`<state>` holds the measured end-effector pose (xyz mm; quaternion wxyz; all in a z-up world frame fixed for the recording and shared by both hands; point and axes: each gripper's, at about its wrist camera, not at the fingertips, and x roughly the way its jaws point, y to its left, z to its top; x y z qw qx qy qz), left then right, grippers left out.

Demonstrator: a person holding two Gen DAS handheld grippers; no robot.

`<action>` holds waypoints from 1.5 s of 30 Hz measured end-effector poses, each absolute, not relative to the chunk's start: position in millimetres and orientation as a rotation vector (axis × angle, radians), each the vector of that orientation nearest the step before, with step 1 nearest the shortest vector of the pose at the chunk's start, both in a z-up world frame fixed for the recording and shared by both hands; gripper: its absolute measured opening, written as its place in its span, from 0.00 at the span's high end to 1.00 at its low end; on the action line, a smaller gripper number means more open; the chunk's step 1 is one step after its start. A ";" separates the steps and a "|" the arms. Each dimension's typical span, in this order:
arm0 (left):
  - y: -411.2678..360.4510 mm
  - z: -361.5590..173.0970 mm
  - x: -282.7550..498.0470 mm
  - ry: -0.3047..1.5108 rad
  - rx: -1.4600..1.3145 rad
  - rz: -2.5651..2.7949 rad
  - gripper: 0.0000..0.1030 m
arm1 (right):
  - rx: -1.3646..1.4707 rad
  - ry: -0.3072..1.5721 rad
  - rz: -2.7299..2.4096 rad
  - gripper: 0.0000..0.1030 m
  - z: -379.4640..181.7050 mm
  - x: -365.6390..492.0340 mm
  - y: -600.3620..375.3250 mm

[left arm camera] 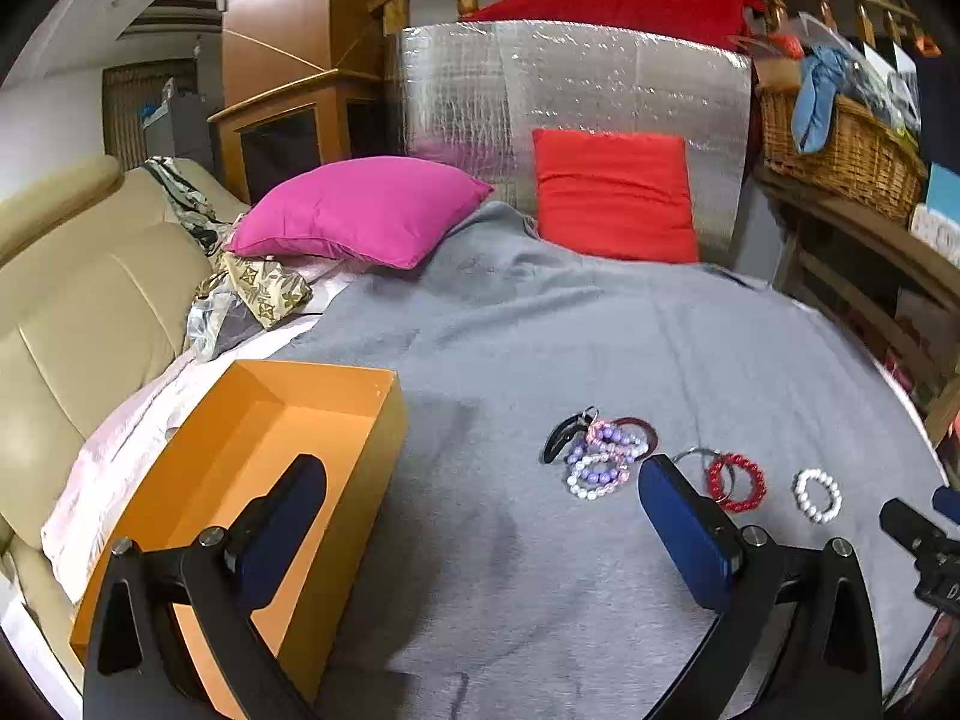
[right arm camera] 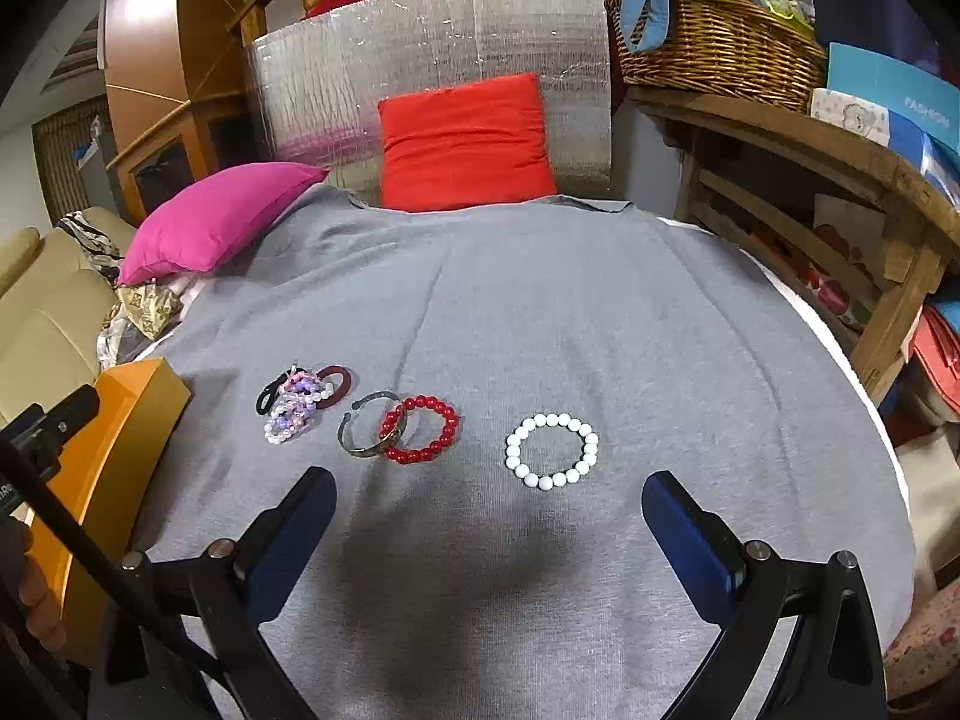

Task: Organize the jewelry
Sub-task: 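Move both tools toward the bracelets on the grey cloth, then grasp the white bead bracelet with the right tool while the left tool grasps the silver bangle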

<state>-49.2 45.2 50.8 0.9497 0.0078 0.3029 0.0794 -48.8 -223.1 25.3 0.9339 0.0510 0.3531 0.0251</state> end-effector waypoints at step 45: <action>-84.5 -39.8 48.9 0.889 0.079 -0.248 0.07 | 0.230 1.053 0.061 0.52 -53.9 60.1 -300.7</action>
